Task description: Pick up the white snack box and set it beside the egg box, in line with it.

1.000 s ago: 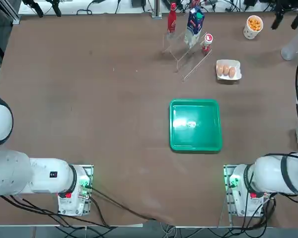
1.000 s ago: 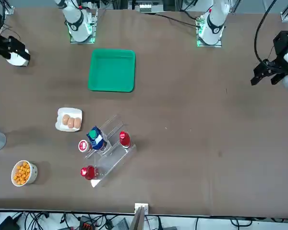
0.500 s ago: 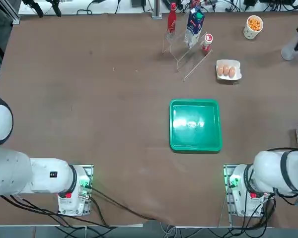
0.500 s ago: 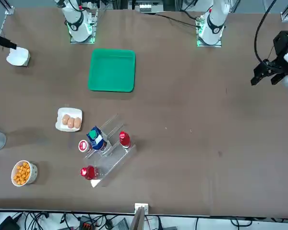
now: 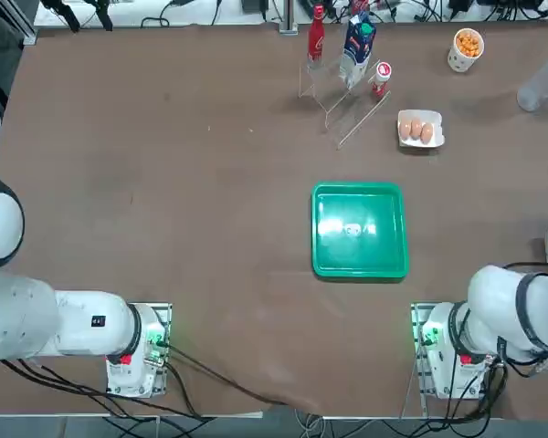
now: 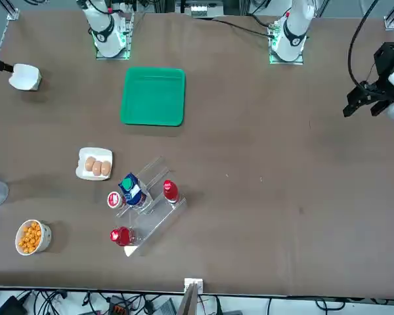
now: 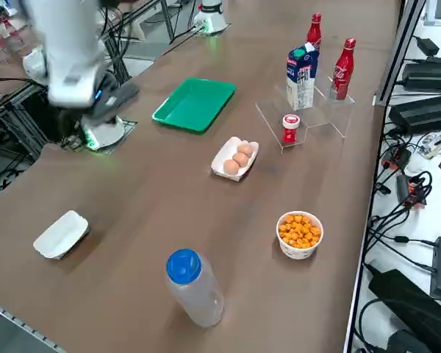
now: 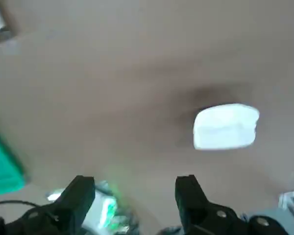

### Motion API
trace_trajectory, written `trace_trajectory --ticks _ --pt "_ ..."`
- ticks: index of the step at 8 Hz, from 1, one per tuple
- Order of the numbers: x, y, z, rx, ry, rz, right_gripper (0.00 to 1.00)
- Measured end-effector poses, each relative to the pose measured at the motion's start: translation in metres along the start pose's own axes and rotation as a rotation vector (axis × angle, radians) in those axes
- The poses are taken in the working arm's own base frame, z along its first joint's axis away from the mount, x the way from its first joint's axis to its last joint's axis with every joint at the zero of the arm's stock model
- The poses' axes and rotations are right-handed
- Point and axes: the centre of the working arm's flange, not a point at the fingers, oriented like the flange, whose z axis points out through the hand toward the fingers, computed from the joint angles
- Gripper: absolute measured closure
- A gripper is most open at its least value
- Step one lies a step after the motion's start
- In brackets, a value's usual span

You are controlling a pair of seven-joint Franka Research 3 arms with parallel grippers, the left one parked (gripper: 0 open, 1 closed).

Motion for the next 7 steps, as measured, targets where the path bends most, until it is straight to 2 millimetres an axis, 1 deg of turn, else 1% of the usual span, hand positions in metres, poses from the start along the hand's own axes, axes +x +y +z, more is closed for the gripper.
trace_trajectory --ticks 1,3,4,6,7 --pt "-0.003 0.026 0.041 0.009 0.036 -0.009 0.0" --pt "-0.017 0.053 0.117 0.022 0.082 -0.044 0.0" --pt "-0.026 0.066 0.15 0.033 0.094 -0.061 0.0" --pt "-0.042 0.101 0.203 0.049 0.124 -0.082 0.01" --pt "-0.044 0.11 0.225 0.04 0.154 -0.081 0.03"
